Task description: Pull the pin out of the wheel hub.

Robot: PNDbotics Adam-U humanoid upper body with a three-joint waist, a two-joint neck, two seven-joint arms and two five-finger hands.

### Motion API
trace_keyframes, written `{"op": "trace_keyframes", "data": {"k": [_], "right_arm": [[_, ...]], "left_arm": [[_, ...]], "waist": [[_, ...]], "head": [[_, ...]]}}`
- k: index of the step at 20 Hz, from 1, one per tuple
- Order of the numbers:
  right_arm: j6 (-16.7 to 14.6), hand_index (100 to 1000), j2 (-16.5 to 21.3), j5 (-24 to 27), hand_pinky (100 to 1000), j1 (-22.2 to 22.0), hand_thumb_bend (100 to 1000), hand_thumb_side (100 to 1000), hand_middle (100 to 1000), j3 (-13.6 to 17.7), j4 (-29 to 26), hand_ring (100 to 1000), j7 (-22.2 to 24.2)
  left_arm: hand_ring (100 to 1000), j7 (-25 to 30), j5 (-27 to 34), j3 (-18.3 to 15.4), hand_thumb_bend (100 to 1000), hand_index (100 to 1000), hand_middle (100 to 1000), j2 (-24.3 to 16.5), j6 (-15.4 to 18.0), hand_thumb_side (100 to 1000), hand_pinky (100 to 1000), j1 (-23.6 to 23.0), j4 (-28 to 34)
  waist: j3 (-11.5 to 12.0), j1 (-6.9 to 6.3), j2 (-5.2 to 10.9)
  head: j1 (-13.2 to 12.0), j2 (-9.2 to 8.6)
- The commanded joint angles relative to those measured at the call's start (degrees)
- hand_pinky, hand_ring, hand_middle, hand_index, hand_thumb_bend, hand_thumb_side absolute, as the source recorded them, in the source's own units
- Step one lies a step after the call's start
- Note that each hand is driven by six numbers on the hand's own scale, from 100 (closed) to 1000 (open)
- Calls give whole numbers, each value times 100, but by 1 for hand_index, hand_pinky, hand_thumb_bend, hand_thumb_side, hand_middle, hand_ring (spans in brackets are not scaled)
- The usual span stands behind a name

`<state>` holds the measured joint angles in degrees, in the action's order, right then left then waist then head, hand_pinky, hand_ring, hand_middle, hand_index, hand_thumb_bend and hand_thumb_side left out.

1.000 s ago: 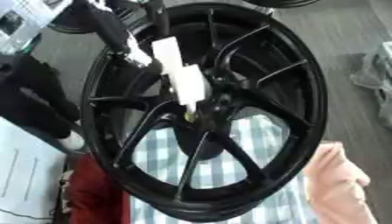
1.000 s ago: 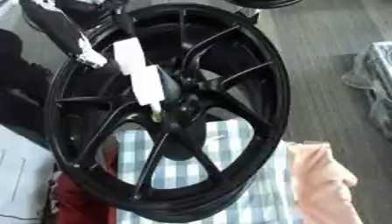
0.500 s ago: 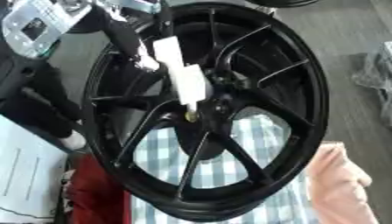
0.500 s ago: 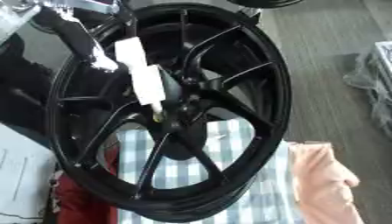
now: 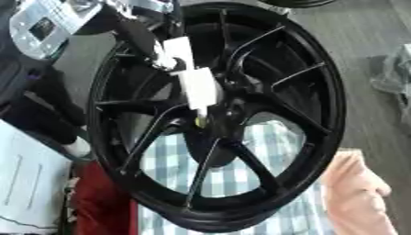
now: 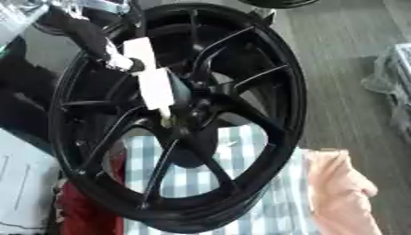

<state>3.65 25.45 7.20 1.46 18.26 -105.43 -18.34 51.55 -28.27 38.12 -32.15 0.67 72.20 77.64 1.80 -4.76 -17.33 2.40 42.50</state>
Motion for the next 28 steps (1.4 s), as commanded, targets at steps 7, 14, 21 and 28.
{"op": "trace_keyframes", "data": {"k": [7, 14, 21, 28], "right_arm": [[4, 816, 193, -41, 729, 9, 100, 524, 586, -23, -47, 625, 50], [12, 816, 206, -58, 729, -19, 100, 524, 587, -19, -50, 626, 54], [13, 816, 209, -60, 728, -37, 100, 524, 587, -4, -55, 626, 35], [8, 816, 180, -64, 728, -64, 100, 524, 588, 30, -59, 626, 3]], "left_arm": [[742, 42, 84, 31, 120, 489, 603, -27, -98, 330, 844, 150, -35], [728, 42, 304, -76, 151, 395, 583, -149, -236, 358, 832, 251, 306], [726, 26, 551, -366, 105, 358, 579, -389, -305, 334, 829, 307, 768], [708, -490, 1109, -1249, 100, 348, 561, -918, -612, 268, 818, 145, 1469]], "waist": [[-5, 28, 142], [26, 14, 161], [42, 7, 169], [99, 30, 155]], "head": [[-40, 37], [-48, 77], [-35, 90], [3, 109]]}}
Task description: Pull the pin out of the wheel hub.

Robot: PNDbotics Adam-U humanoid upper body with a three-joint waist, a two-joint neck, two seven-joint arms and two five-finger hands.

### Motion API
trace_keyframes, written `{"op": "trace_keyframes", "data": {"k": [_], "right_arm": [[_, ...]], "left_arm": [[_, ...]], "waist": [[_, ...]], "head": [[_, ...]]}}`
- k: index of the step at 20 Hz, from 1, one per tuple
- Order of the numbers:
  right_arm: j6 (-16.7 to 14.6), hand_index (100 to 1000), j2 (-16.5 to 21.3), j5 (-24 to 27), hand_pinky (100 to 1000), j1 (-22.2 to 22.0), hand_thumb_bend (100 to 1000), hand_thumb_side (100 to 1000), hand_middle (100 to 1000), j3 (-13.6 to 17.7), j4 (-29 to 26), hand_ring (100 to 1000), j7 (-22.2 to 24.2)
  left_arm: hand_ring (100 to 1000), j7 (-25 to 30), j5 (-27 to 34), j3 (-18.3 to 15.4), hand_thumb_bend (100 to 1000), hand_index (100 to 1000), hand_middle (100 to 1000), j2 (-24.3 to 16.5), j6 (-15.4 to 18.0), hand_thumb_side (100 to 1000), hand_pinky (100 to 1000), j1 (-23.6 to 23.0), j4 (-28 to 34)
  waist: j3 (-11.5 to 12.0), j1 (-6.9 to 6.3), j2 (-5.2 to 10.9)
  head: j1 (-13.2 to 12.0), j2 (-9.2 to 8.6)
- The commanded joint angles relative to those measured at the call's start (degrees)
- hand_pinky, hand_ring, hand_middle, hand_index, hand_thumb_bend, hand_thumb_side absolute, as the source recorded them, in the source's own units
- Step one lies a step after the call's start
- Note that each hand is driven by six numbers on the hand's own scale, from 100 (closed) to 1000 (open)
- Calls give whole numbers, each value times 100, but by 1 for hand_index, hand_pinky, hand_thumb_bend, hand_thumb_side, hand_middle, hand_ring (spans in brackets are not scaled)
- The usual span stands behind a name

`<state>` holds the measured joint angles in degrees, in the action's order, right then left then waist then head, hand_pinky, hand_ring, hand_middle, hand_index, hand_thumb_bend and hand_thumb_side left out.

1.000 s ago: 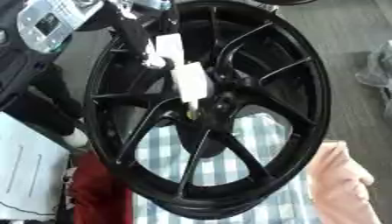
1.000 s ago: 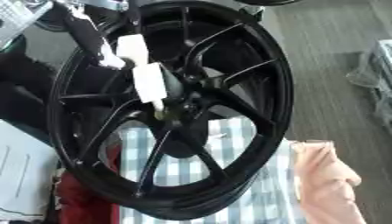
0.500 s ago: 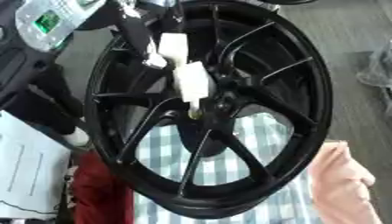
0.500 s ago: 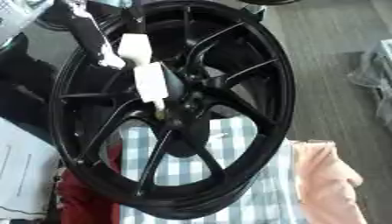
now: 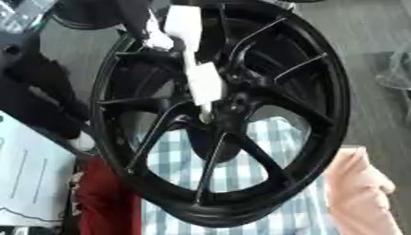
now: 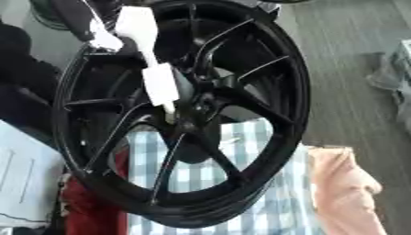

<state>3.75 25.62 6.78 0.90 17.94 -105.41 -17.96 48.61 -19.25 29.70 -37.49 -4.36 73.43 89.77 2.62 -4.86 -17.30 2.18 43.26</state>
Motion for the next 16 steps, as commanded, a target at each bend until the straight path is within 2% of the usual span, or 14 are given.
{"op": "trace_keyframes", "data": {"k": [1, 5, 10, 16], "right_arm": [[-3, 816, 161, -25, 728, -14, 100, 524, 588, 70, -64, 626, -44], [-8, 816, 156, -34, 728, -34, 100, 523, 588, 122, -82, 626, -93], [-15, 817, 136, -37, 728, -38, 100, 523, 588, 184, -113, 626, -168], [-13, 817, 103, -47, 728, -51, 100, 523, 589, 234, -136, 626, -227]], "left_arm": [[706, -292, 303, -564, 100, 347, 558, -520, -161, 264, 818, -67, 345], [695, -662, 621, -1166, 100, 344, 547, -1091, -372, 252, 814, -567, 522], [685, -1136, 966, -1906, 100, 342, 538, -1842, -560, 247, 808, -1330, 424], [693, -1710, 921, -2587, 100, 348, 538, -2279, -602, 245, 816, -2268, 200]], "waist": [[30, 41, 149], [98, 48, 127], [157, 79, 68], [213, 114, 29]], "head": [[37, 33], [106, 16], [188, -73], [215, -116]]}}
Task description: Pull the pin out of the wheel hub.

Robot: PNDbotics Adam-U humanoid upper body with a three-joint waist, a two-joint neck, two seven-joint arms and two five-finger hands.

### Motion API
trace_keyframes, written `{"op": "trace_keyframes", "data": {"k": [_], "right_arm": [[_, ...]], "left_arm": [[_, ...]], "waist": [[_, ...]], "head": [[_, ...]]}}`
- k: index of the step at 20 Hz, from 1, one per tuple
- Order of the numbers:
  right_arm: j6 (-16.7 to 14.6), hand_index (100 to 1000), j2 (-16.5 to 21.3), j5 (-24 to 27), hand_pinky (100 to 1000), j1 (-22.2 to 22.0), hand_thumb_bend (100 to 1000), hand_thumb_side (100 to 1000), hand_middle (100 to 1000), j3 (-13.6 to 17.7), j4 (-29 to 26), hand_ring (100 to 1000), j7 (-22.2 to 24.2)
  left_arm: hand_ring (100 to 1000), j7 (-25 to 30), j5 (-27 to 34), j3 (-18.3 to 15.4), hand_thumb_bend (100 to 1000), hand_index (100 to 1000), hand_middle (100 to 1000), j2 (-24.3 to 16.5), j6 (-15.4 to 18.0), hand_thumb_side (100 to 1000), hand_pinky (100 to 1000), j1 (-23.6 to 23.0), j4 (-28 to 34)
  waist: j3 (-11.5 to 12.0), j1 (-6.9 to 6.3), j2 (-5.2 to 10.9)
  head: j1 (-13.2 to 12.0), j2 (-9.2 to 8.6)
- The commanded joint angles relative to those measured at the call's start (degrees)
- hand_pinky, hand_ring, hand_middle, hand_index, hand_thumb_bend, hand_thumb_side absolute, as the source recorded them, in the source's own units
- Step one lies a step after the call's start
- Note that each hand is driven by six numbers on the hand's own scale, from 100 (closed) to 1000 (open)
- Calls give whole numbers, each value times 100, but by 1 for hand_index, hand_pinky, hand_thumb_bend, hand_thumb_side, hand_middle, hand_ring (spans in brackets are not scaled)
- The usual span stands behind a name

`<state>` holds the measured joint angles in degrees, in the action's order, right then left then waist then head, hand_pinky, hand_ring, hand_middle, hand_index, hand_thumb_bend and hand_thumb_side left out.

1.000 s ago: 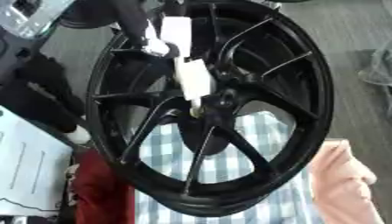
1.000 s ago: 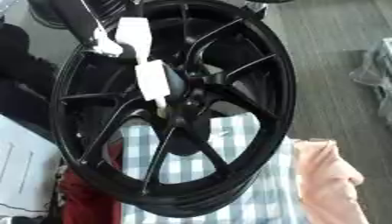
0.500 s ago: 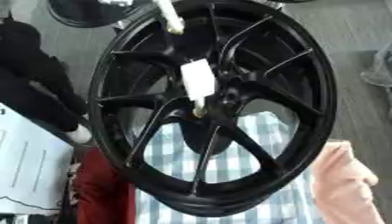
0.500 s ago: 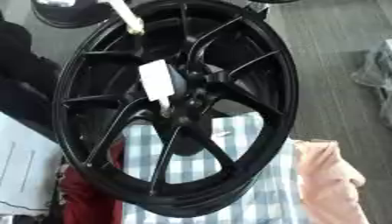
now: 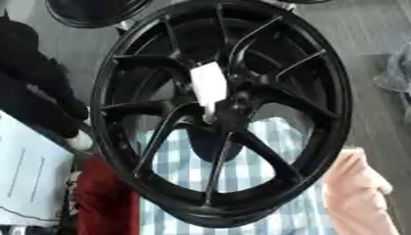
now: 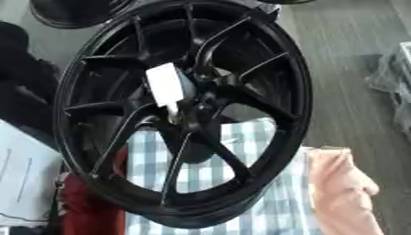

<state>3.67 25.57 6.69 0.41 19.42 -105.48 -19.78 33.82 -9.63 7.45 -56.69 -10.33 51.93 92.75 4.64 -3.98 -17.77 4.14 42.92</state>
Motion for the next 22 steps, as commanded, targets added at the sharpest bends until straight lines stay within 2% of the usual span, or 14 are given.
{"op": "trace_keyframes", "data": {"k": [1, 4, 7, 8, 9, 11, 12, 13, 14, 16, 17, 18, 19, 22], "right_arm": [[-4, 817, 105, -36, 728, 1, 100, 523, 589, 86, -133, 626, -51], [-6, 817, 94, -27, 728, 18, 100, 523, 589, 91, -140, 626, -61], [-8, 817, 79, -25, 728, 9, 100, 523, 589, 111, -144, 626, -83], [-8, 817, 74, -25, 728, 7, 100, 523, 589, 112, -145, 626, -85], [-7, 817, 66, -26, 729, 4, 100, 523, 589, 113, -145, 626, -87], [-4, 817, 57, -32, 729, -5, 100, 523, 589, 112, -144, 626, -86], [-4, 817, 55, -37, 729, -8, 100, 523, 589, 109, -146, 626, -82], [-4, 817, 55, -40, 729, -11, 100, 523, 589, 107, -150, 626, -79], [-4, 817, 54, -43, 729, -12, 100, 523, 589, 106, -153, 626, -77], [-3, 817, 51, -43, 729, -13, 100, 523, 589, 105, -156, 626, -77], [-2, 817, 51, -42, 729, -11, 100, 523, 589, 104, -157, 626, -77], [-2, 817, 54, -40, 729, -8, 100, 523, 589, 103, -157, 626, -77], [-2, 817, 57, -38, 728, -6, 100, 523, 590, 101, -157, 626, -76], [-2, 818, 71, -31, 728, 4, 100, 523, 590, 95, -158, 626, -71]], "left_arm": [[695, -412, -85, -529, 100, 349, 539, -417, 52, 245, 819, -509, -65], [706, -863, -165, -911, 100, 364, 551, -532, 146, 245, 831, -1388, 89], [732, -987, -349, -1101, 100, 408, 583, -535, 169, 247, 851, -1813, -32], [809, -992, -431, -1151, 100, 559, 682, -523, 177, 244, 891, -1914, -113], [830, -1001, -504, -1203, 100, 658, 720, -505, 197, 231, 904, -1986, -193], [849, -1005, -592, -1281, 100, 755, 744, -463, 278, 196, 920, -2046, -344], [859, -968, -610, -1293, 170, 806, 754, -453, 338, 169, 931, -2054, -410], [865, -904, -634, -1293, 210, 848, 762, -452, 414, 261, 938, -2057, -465], [868, -817, -667, -1284, 222, 861, 764, -447, 517, 407, 940, -2052, -508], [873, -673, -721, -1280, 279, 874, 771, -431, 695, 561, 944, -2030, -578], [874, -625, -749, -1280, 289, 875, 772, -422, 760, 577, 945, -2016, -603], [877, -586, -772, -1275, 316, 879, 774, -415, 813, 642, 947, -2003, -625], [877, -554, -790, -1267, 320, 879, 774, -411, 855, 664, 947, -1989, -645], [879, -504, -820, -1247, 316, 881, 775, -392, 924, 673, 948, -1945, -686]], "waist": [[-8, 28, 78], [-50, 36, 69], [-40, 48, 62], [-35, 55, 58], [-29, 62, 54], [-19, 75, 49], [-17, 79, 49], [-17, 82, 49], [-20, 84, 49], [-25, 86, 49], [-28, 85, 49], [-33, 81, 50], [-37, 78, 51], [-48, 71, 56]], "head": [[-1, -79], [-29, -96], [-27, -109], [-17, -118], [-2, -130], [16, -148], [18, -149], [18, -149], [12, -148], [-3, -149], [-12, -148], [-25, -143], [-35, -139], [-32, -135]]}}
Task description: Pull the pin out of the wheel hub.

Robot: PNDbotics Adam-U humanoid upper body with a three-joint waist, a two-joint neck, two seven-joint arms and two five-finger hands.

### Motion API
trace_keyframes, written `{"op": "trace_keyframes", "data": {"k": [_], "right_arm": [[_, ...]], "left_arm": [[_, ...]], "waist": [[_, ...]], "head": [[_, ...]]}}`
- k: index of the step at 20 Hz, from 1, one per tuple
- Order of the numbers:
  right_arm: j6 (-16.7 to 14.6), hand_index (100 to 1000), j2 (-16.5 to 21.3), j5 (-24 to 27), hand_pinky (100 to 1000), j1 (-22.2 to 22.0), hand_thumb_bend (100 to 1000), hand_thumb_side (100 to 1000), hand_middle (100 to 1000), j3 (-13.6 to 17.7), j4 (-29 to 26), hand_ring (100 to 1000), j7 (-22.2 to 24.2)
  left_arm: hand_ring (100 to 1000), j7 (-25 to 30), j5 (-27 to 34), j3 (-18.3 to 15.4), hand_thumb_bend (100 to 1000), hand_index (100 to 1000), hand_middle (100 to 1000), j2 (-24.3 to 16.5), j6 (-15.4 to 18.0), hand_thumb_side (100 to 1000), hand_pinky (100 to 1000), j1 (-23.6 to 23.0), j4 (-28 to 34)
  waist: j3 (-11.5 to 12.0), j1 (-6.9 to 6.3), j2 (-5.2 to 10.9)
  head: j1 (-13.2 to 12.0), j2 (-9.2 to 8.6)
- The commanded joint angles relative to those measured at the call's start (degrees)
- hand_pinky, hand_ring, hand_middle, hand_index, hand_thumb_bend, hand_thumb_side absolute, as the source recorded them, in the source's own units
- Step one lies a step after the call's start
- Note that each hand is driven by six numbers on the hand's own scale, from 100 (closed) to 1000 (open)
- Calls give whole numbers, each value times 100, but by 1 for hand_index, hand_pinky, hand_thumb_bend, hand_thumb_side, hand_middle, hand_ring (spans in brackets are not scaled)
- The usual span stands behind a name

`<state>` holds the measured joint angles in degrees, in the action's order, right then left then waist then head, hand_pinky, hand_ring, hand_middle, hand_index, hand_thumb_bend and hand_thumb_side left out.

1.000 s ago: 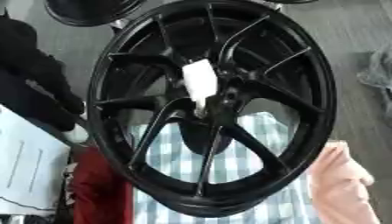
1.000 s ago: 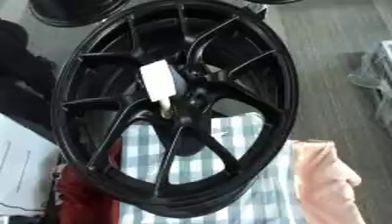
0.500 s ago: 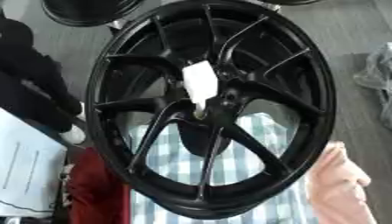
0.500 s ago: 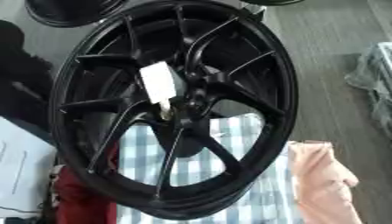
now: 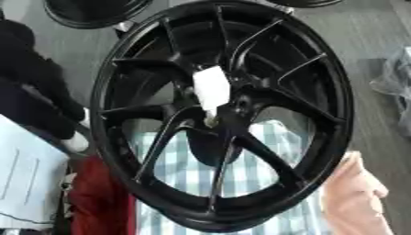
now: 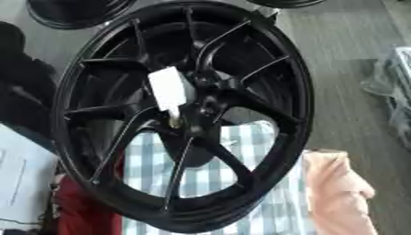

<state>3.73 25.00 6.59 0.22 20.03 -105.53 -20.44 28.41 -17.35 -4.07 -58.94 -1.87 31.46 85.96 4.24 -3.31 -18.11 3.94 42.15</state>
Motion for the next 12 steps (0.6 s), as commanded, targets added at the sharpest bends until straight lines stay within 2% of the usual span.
{"op": "trace_keyframes", "data": {"k": [1, 2, 4, 6, 7, 8, 10, 12], "right_arm": [[-7, 818, 132, -18, 728, 26, 100, 523, 590, 32, -152, 626, -2], [-8, 818, 135, -16, 728, 28, 100, 523, 590, 32, -152, 626, -1], [-9, 818, 139, -13, 728, 29, 100, 523, 590, 32, -151, 626, 0], [-8, 818, 140, -14, 729, 27, 100, 523, 590, 28, -149, 626, 3], [-8, 818, 139, -17, 729, 23, 100, 523, 590, 26, -148, 626, 6], [-6, 818, 135, -20, 729, 19, 100, 523, 590, 26, -147, 626, 7], [-4, 818, 126, -24, 729, 13, 100, 523, 590, 26, -145, 626, 6], [-3, 818, 119, -24, 729, 11, 100, 523, 590, 22, -144, 626, 9]], "left_arm": [[879, 53, -53, -85, 319, 881, 775, -160, 92, 672, 948, 112, -15], [879, 67, -58, -78, 319, 881, 775, -155, 105, 673, 948, 120, -21], [875, 79, -61, -66, 270, 871, 769, -142, 116, 620, 943, 133, -16], [868, 48, -28, -69, 167, 862, 761, -121, 76, 586, 937, 151, -5], [845, -20, 65, -86, 100, 843, 738, -90, 14, 604, 918, 166, 9], [798, -148, 280, -105, 100, 820, 689, -44, -80, 661, 873, 181, 44], [729, -531, 1133, -124, 100, 770, 614, 90, -263, 680, 810, 197, 203], [672, -979, 2308, -124, 100, 739, 572, 286, -422, 638, 762, 236, 368]], "waist": [[-11, 1, 91], [-12, 1, 92], [-15, -1, 94], [-13, 0, 94], [-10, 3, 94], [-6, 6, 94], [3, 14, 93], [4, 25, 96]], "head": [[-13, -58], [-12, -58], [-12, -57], [-11, -49], [-9, -48], [-5, -47], [-6, -51], [-27, -49]]}}
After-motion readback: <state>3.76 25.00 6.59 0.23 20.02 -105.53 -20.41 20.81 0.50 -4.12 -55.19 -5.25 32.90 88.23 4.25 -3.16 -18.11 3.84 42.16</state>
